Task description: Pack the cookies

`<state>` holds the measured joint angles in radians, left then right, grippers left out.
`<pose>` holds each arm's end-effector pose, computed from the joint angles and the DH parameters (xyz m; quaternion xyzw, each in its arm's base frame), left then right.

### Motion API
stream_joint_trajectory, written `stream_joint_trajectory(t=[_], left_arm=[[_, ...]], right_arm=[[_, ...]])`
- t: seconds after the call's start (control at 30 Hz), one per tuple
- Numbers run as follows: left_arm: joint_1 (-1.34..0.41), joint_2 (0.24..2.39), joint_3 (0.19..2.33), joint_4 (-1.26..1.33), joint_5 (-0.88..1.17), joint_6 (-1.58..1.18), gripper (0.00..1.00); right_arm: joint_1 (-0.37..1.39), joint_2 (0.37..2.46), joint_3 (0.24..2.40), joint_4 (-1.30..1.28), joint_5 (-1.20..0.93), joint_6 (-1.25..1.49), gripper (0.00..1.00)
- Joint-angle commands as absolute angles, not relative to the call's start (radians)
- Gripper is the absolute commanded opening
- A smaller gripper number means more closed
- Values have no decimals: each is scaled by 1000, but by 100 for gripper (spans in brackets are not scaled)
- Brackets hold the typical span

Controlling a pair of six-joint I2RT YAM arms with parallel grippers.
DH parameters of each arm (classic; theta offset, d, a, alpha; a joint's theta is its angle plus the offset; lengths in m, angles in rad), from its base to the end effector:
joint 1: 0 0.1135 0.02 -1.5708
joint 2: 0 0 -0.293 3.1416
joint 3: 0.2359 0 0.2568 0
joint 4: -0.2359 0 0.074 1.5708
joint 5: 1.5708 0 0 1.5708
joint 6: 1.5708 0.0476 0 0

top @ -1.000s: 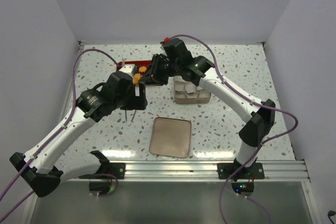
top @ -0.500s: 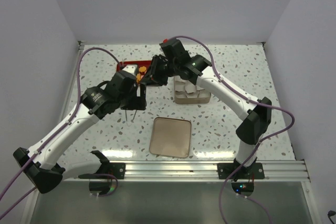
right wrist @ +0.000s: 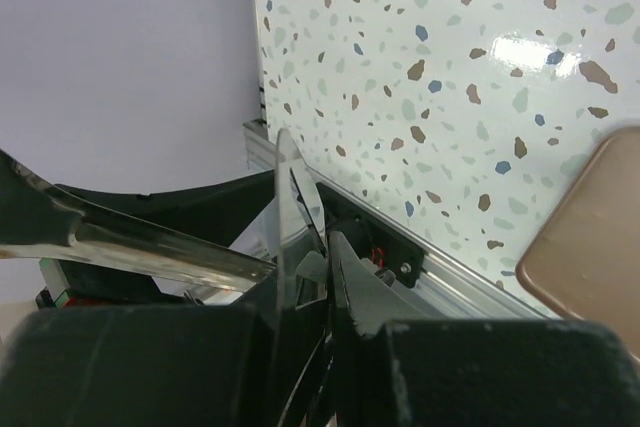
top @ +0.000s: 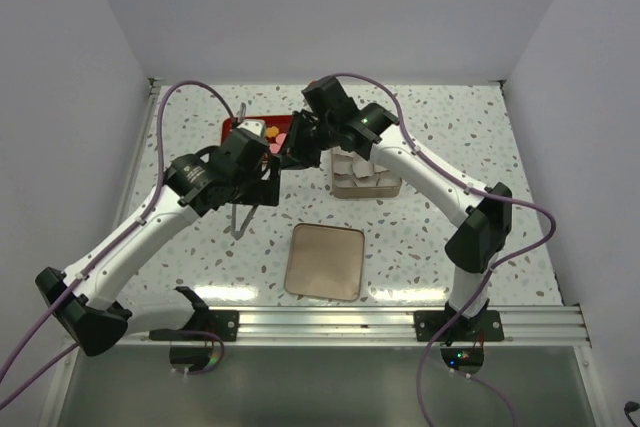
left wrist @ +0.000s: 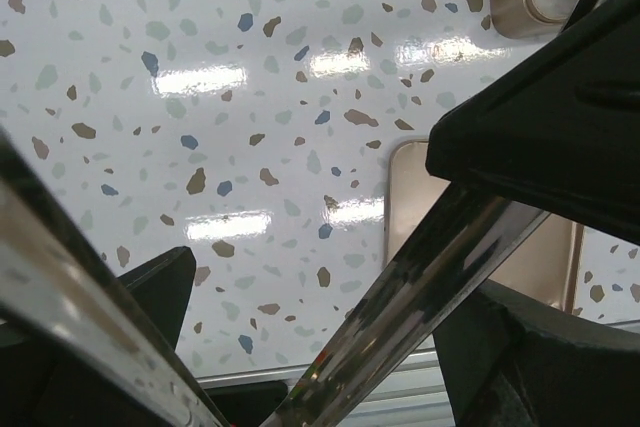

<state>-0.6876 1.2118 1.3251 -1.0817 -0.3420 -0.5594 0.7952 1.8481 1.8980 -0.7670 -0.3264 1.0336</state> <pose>0.1845 -0.1309 0.3778 0.0099 0.9424 -0.0388 0.3322 0.2946 0.3222 0.3894 0.0400 0.8998 0.4139 0.1321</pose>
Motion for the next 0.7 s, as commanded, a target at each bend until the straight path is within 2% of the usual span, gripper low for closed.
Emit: stream_joint_trajectory(t=[0.0,0.37,0.43,0.5,0.57,0.67], left_arm=[[-678,1213,1361,-1127,-449,-546,100],[-678,1215,1381,-1173,-525,-548,100],[-676,1207,1405,-1139,-490,-528,100],[-676,1187,1413,-1086,-369,-467,100],[-676,1187,1416,-1046,-284,-428,100],[-676,1203,1387,-1072,-308,-423,100]], right_arm=[[802,1819,1940,-819,-364,1012,6],[793,1853,2020,-868,-399,1011,4],[778,1859,1988,-865,-394,996,1],[764,1876,1977,-862,-399,985,0],[743,1930,2031,-931,-397,947,0],[715,2035,2213,-1087,-379,881,0]])
